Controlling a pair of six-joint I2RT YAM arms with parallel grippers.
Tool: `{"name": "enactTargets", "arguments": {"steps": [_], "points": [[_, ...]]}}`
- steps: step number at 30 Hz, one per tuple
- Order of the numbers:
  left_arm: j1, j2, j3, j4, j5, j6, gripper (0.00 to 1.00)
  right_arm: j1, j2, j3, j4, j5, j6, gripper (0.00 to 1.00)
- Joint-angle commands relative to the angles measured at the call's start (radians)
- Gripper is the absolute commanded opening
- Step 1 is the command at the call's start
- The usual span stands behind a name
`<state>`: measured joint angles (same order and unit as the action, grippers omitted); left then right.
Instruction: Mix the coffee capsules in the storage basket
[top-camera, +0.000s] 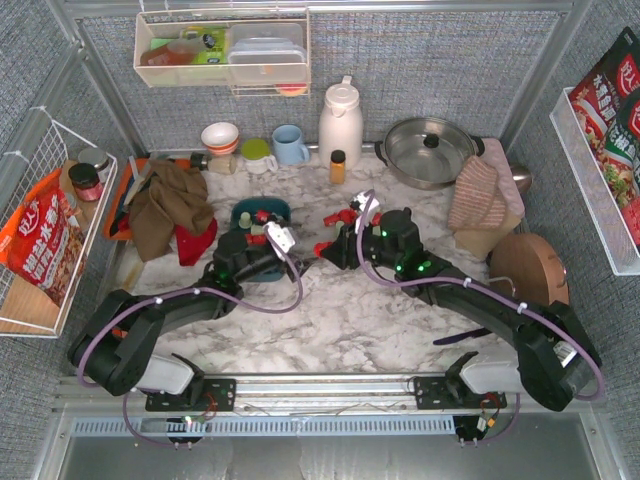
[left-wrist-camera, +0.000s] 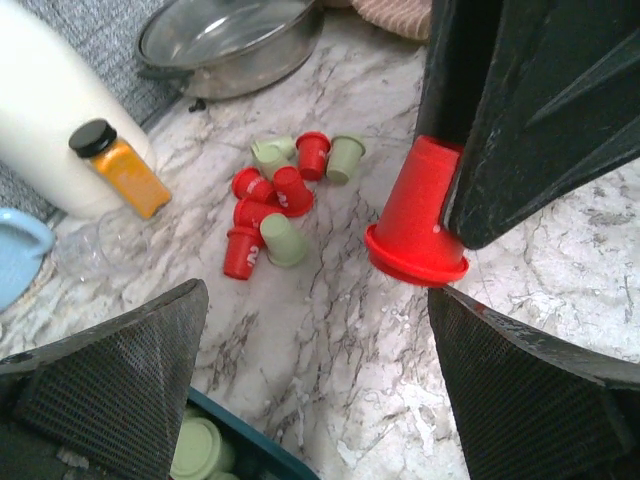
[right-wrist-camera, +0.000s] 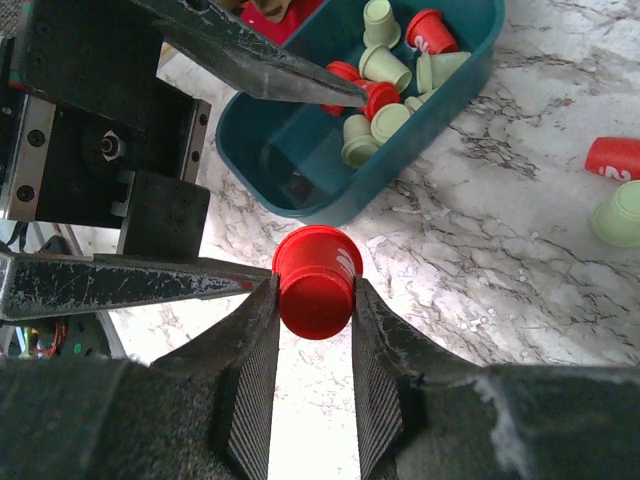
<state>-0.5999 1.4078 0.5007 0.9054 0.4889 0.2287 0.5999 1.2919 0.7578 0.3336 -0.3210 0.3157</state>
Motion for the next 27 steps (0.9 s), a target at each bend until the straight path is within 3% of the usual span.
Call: {"name": "enactTargets", "arguments": {"steps": [1,11,18,27], "points": [[-0.007,0.0,-0.006,0.078,0.083,0.062,0.99,0.01,-0.008,0.009,0.037,-0.012,-0.004,0.18],[-0.04,-0.012,-0.011,0.084,0.158,0.073,0.98,0.028,-0.018,0.008,0.054,-0.019,-0.004,0.18],[-0.051,-0.019,-0.019,0.117,0.156,0.065,0.78,0.041,-0.008,0.01,0.071,-0.035,0.005,0.18],[-0.054,-0.024,-0.022,0.134,0.183,0.102,0.36,0.042,0.003,0.015,0.073,-0.032,0.01,0.23]]}}
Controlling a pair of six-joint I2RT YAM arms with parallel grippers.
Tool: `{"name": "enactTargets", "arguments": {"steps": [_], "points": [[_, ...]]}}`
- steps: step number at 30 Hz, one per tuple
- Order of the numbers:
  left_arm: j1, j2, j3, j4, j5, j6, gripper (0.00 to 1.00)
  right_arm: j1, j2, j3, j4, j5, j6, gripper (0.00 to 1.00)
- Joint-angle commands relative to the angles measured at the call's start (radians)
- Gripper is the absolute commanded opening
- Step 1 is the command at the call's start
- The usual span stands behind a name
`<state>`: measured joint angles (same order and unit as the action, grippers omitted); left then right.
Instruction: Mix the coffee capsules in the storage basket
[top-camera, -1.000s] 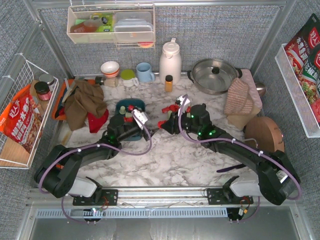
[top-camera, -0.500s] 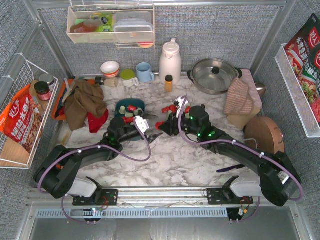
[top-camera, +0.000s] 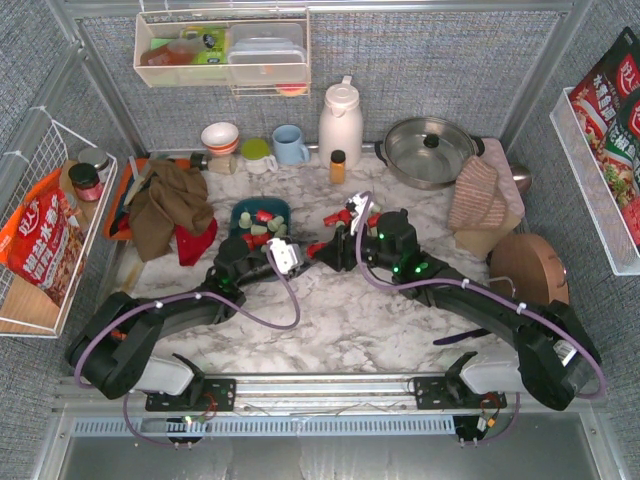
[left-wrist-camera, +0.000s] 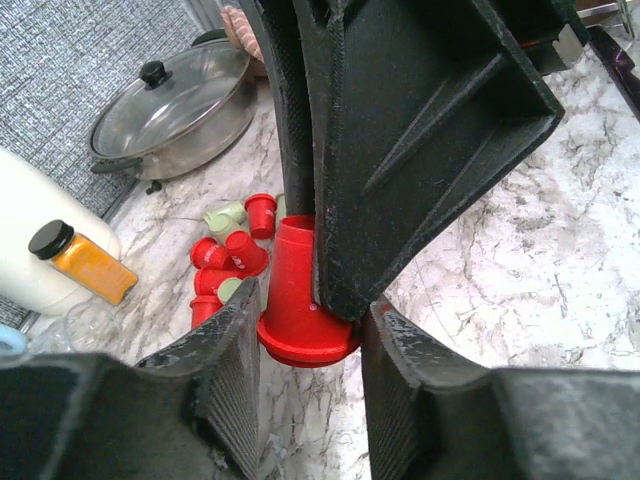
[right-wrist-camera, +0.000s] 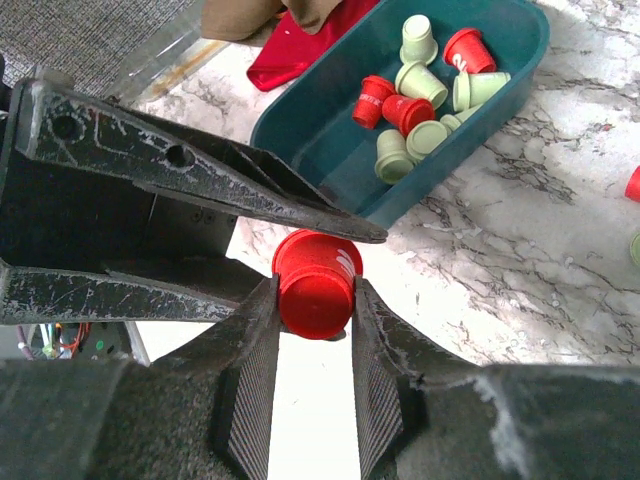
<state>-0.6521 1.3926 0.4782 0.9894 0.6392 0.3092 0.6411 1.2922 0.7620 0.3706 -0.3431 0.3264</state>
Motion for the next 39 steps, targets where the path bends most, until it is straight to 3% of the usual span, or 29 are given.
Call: {"name": "enactTargets", "arguments": {"steps": [1,3,6,10,14,18,22,28,35,39], "points": [[-0.001,-0.011,0.0,0.051,0.031,0.025,0.34,0.001,0.002,0.011,0.035,-0.008,-0.001,0.25],[-0.001,-0.014,-0.001,0.05,0.02,0.031,0.31,0.001,0.001,0.013,0.034,-0.007,-0.001,0.3],[-0.001,-0.015,-0.001,0.048,-0.038,0.032,0.31,0.0,-0.004,0.018,0.013,0.013,-0.009,0.49],[0.001,-0.006,0.021,0.021,-0.315,-0.043,0.31,0.001,-0.044,0.018,-0.05,0.141,-0.04,0.62],[0.045,0.025,0.064,-0.024,-0.591,-0.161,0.31,0.0,-0.098,0.008,-0.114,0.331,-0.06,0.65],[0.126,0.087,0.127,-0.135,-0.76,-0.377,0.3,-0.007,-0.105,0.008,-0.181,0.534,-0.062,0.66],[0.173,0.158,0.214,-0.33,-0.846,-0.503,0.3,-0.025,-0.072,0.036,-0.265,0.667,-0.037,0.66],[0.177,0.21,0.269,-0.447,-0.907,-0.577,0.33,-0.061,-0.009,0.056,-0.315,0.689,0.006,0.67],[0.177,0.216,0.296,-0.501,-1.028,-0.603,0.67,-0.082,0.051,0.086,-0.352,0.674,0.019,0.7],[0.177,0.2,0.3,-0.514,-1.065,-0.613,0.94,-0.095,0.089,0.109,-0.379,0.682,0.031,0.73]]}}
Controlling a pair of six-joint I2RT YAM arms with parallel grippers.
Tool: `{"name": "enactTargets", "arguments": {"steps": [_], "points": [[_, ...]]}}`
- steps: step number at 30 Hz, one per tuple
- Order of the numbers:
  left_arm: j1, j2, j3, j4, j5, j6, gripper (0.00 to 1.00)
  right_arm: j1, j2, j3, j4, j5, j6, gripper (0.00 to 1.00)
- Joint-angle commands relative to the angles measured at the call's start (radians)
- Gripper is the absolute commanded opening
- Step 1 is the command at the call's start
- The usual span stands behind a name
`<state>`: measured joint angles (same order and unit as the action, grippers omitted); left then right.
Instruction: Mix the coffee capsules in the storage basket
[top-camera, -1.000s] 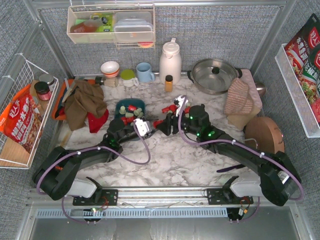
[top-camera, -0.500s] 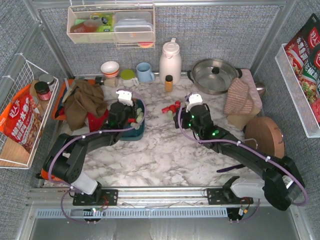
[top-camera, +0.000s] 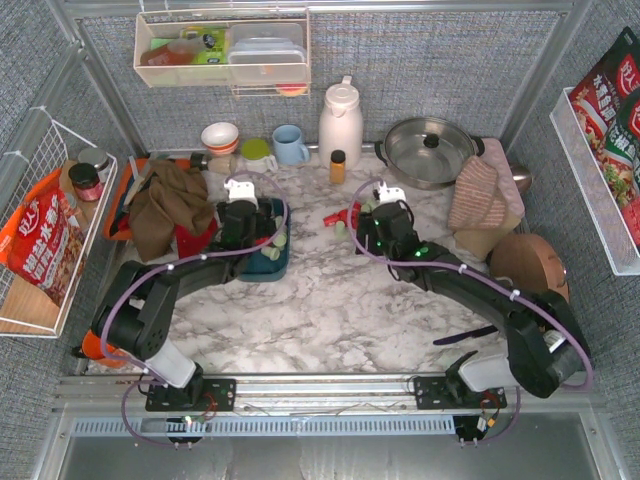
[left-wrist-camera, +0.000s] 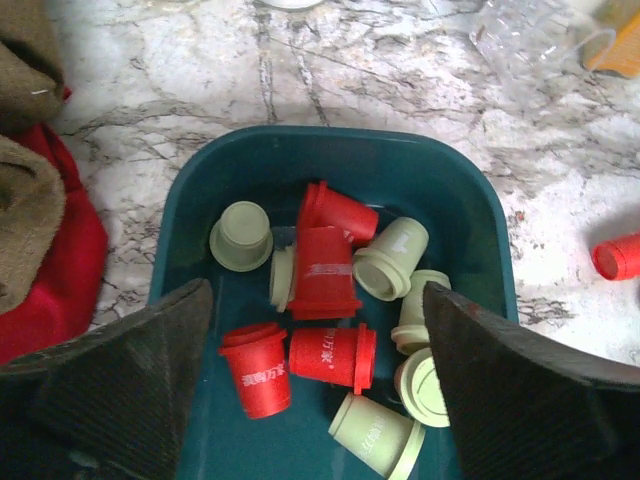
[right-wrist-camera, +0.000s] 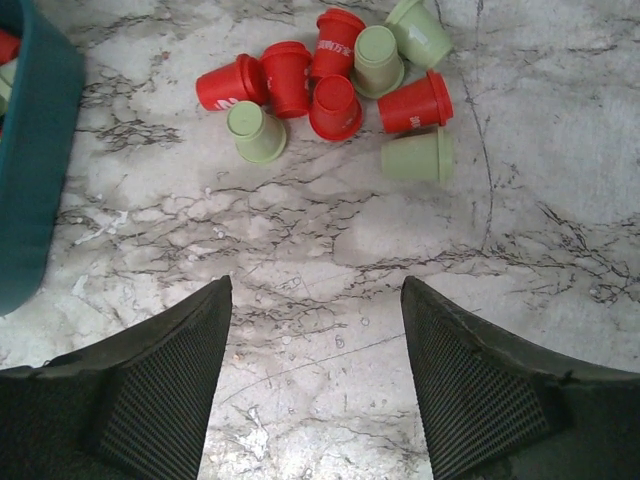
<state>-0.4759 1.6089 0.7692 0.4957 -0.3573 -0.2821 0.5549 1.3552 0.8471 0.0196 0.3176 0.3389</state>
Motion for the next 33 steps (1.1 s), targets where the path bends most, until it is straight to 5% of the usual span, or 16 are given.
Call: {"name": "enactTargets", "arguments": {"steps": [1,11,19,33], "points": [[0.0,-0.022,0.01,-0.02,-0.071,-0.018,0.98,-0.014,0.033,0.028,-0.033,0.024,0.024,0.74],[0.0,-0.157,-0.009,0.047,-0.023,0.092,0.99,-0.114,0.208,0.125,-0.069,0.026,0.026,0.78],[-0.001,-0.245,-0.065,0.144,0.03,0.172,0.99,-0.241,0.437,0.351,-0.211,-0.173,-0.03,0.81],[-0.002,-0.253,-0.062,0.139,0.041,0.181,0.99,-0.262,0.598,0.477,-0.297,-0.189,-0.091,0.71]]}}
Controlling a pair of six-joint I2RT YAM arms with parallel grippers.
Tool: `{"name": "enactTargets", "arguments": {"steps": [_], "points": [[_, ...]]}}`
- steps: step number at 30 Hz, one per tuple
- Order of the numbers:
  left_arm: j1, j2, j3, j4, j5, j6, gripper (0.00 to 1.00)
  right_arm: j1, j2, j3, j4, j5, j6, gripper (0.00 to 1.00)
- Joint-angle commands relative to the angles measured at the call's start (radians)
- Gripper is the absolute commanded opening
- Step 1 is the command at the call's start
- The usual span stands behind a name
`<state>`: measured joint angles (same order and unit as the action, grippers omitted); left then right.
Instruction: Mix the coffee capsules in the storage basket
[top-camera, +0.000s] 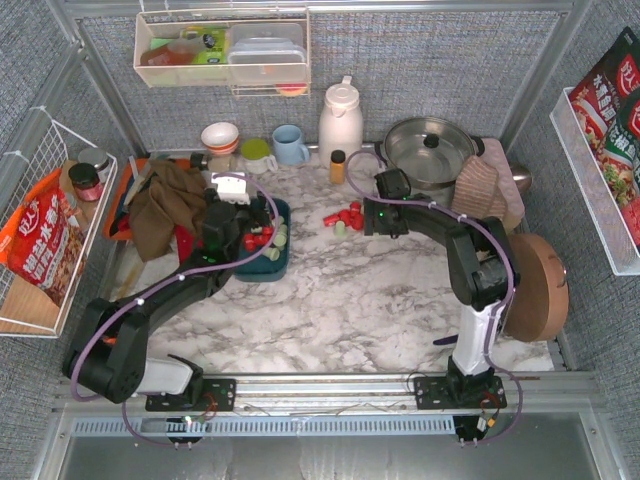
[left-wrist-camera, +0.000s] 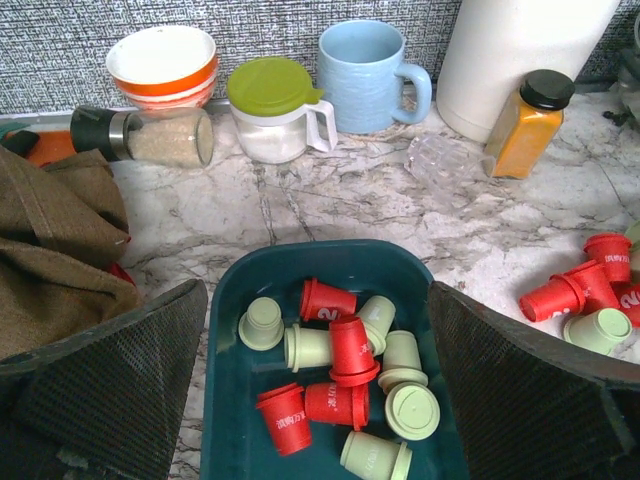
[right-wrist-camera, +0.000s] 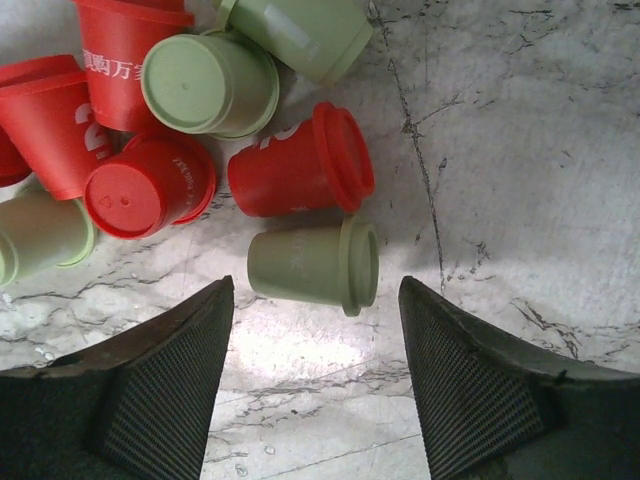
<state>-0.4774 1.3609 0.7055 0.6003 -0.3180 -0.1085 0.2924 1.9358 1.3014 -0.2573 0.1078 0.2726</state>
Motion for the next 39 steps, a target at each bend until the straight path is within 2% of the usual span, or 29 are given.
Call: {"name": "enactTargets", "arguments": {"steps": [1,11,19,22,26,29,32,36,39], "points": [[0.0,-0.005,0.001,0.035,0.002,0.005,0.99,0.002,0.024,0.029,-0.02,0.024,-0.027,0.69],[0.0,0.004,0.002,0.032,0.012,0.004,0.99,0.024,0.079,0.076,-0.04,0.076,-0.075,0.62],[0.0,0.013,0.002,0.048,0.087,0.008,0.99,0.043,0.016,0.037,-0.03,0.079,-0.08,0.42],[-0.001,0.017,-0.011,0.085,0.199,0.026,0.99,0.048,-0.044,0.0,-0.02,0.054,-0.061,0.38],[-0.022,0.022,-0.051,0.188,0.43,0.105,0.99,0.053,-0.164,-0.1,0.039,-0.064,0.003,0.34],[-0.06,0.014,-0.102,0.281,0.587,0.214,0.99,0.062,-0.282,-0.22,0.159,-0.201,0.064,0.33],[-0.114,0.001,-0.167,0.353,0.759,0.362,0.99,0.08,-0.415,-0.368,0.349,-0.339,0.121,0.32],[-0.16,0.014,-0.209,0.413,0.855,0.416,0.99,0.128,-0.559,-0.502,0.549,-0.488,0.186,0.32],[-0.175,0.028,-0.225,0.432,0.911,0.45,0.99,0.175,-0.62,-0.545,0.629,-0.567,0.205,0.32]]}}
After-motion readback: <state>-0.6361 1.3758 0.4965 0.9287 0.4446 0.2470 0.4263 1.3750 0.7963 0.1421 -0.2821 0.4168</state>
